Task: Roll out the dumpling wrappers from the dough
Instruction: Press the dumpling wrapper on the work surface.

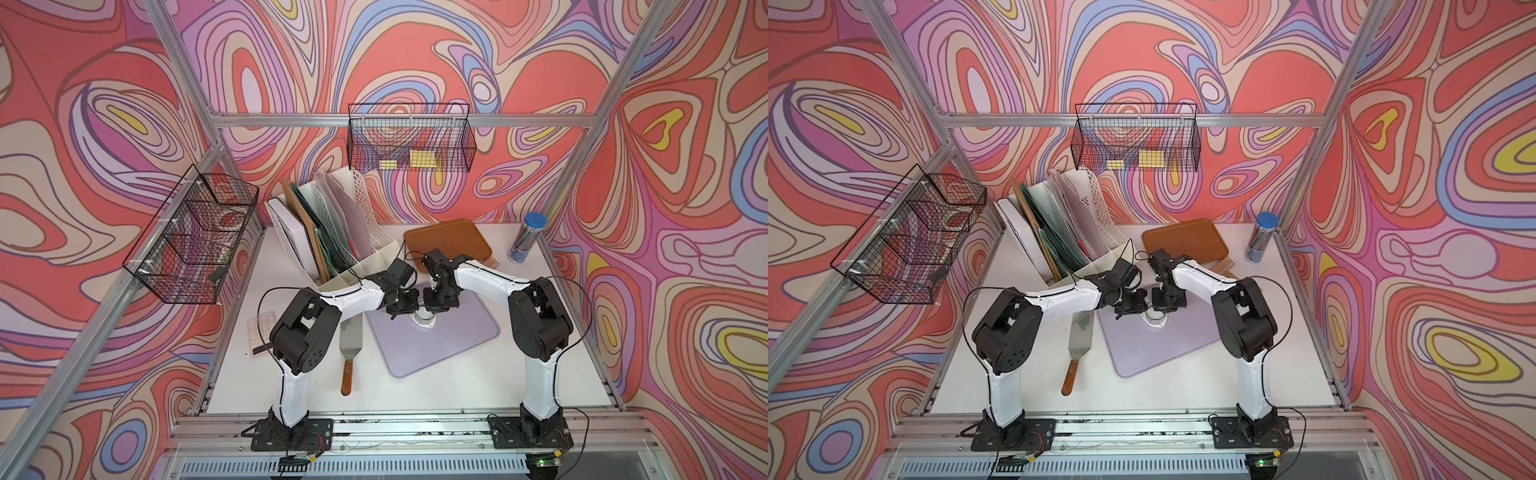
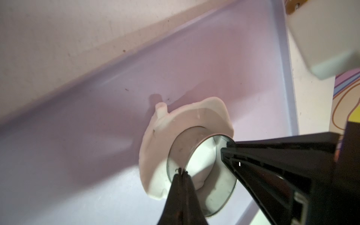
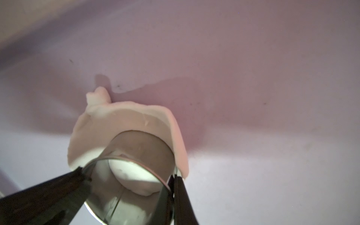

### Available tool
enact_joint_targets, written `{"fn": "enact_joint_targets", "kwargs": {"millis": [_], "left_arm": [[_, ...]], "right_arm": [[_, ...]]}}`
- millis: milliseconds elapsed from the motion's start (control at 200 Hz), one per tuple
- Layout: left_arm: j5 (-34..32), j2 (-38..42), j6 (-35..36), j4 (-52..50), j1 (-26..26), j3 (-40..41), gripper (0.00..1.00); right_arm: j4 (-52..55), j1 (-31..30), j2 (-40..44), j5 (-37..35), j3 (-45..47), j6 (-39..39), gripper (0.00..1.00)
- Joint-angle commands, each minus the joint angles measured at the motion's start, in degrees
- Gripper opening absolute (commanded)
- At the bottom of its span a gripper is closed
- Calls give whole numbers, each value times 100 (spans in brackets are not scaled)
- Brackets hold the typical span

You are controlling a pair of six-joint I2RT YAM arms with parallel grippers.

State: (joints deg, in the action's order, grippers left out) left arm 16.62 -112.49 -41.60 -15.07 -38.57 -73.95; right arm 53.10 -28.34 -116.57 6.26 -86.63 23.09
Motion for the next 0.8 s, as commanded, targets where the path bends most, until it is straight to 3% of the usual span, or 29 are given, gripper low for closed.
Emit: {"fn": "enact_joint_targets", "kwargs": {"millis": [0, 115, 220, 356, 456, 561, 721, 796], "left_arm": [[625, -512, -260, -1022, -371, 584, 0], [520, -473, -229, -1045, -346, 432, 0], [425, -678, -93, -1199, -169, -38, 0], [227, -1148, 206, -1686, -76, -999, 0], [321, -1277, 166, -1592, -79, -1155, 0], [318, -1380, 235, -1677, -164, -1264, 0], [419, -1127, 76, -1351, -282, -574, 0], [429, -823, -72, -1046, -281, 7, 0]], "right_arm": [[-1698, 210, -526, 292, -216, -387, 0], [-1299, 219, -318, 516, -186, -579, 0], [-850, 151, -14, 607, 241, -248, 0], [-531, -227, 520, 475, 1028, 738, 0], [-815, -615, 964, 386, 1600, 1719, 0], [-1116, -909, 1122, 104, 1679, 2185, 0], [-1276, -874, 679, -901, 1090, 1685, 0], [-1569, -706, 402, -920, 766, 1188, 0]]}}
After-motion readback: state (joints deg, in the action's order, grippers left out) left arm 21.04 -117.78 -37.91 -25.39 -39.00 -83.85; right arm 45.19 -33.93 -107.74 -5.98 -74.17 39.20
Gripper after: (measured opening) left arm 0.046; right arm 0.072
